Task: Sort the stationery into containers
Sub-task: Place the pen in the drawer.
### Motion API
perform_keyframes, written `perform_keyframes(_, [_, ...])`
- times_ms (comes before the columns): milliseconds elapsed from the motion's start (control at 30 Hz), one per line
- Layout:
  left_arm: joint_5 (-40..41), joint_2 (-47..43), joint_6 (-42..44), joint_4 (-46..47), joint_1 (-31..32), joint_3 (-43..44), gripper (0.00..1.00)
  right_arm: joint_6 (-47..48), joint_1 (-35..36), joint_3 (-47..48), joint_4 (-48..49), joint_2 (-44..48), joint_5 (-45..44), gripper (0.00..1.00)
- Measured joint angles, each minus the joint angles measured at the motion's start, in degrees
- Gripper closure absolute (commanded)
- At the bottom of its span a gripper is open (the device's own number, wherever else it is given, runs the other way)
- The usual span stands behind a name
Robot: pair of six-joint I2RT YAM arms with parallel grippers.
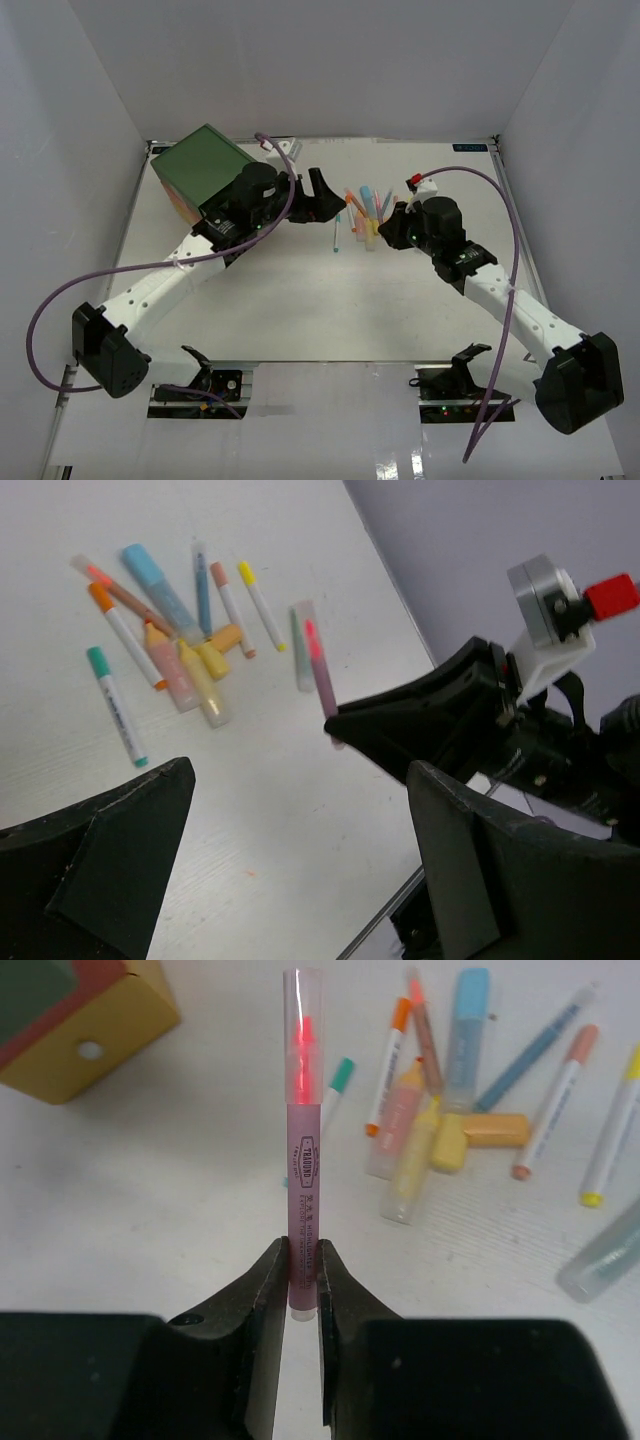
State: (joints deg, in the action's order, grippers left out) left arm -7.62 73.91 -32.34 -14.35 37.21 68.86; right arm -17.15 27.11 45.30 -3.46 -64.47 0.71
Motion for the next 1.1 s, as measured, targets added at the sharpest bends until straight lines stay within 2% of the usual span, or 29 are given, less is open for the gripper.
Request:
perform_keyframes(133, [2.89,6.4,-2.58,2.1,3.41,4.87,0.02,-2.05,2.34,-4.24,5.51,5.49,3.8,0.8])
perform_keyframes(267, [6.51,10.71,-4.76,3.91,5.7,6.64,0.07,-4.28,2.97,-7.21,10.58,9.09,6.45,0.79])
perform_keyframes(533, [11.72,17.38,-5.79,4.74,10.62,8.26,0.17,-8.13,3.02,-9.73,15.91,11.13,10.08,0.77])
perform_keyframes(633, [12.26,18.69,-5.44,5.22,11.65,8.85,0.28,-9.29,3.02,-10.43,17.29,11.13,10.86,0.77])
perform_keyframes(667, [12.46,18.86,-5.25,5.42,11.87,8.9,0.36,-9.53,3.02,-10.64,17.53,11.13,11.13,0.77])
perform_keyframes(733, [12.98,18.99,-5.14,5.68,12.2,8.92,0.45,-10.05,3.02,-11.28,18.18,11.15,11.47,0.77])
perform_keyframes(767, [13.09,19.04,-4.9,5.81,12.31,8.92,0.56,-10.36,3.02,-11.54,18.34,11.13,11.54,0.77])
perform_keyframes(867, [13.25,19.1,-4.57,6.01,12.46,8.92,0.75,-10.93,3.02,-11.91,18.69,11.13,11.74,0.75])
perform_keyframes(900, [13.16,19.1,-4.7,6.14,12.5,8.92,0.83,-11.06,3.02,-12.07,18.84,11.13,11.8,0.74])
perform_keyframes(933, [13.25,19.1,-4.24,6.29,12.52,8.96,0.85,-11.23,3.04,-12.22,18.88,11.13,11.87,0.72])
perform_keyframes(1033, [13.22,19.1,-3.32,6.49,12.63,8.98,0.9,-11.72,3.08,-12.41,19.06,11.15,11.93,0.53])
perform_keyframes(1067, [13.22,19.1,-2.75,6.49,12.63,8.98,0.9,-11.8,3.08,-12.41,19.08,11.17,11.93,0.42])
perform_keyframes(1100, [13.2,19.1,-2.1,6.56,12.63,8.98,0.9,-11.87,3.08,-12.41,19.06,11.23,11.93,0.36])
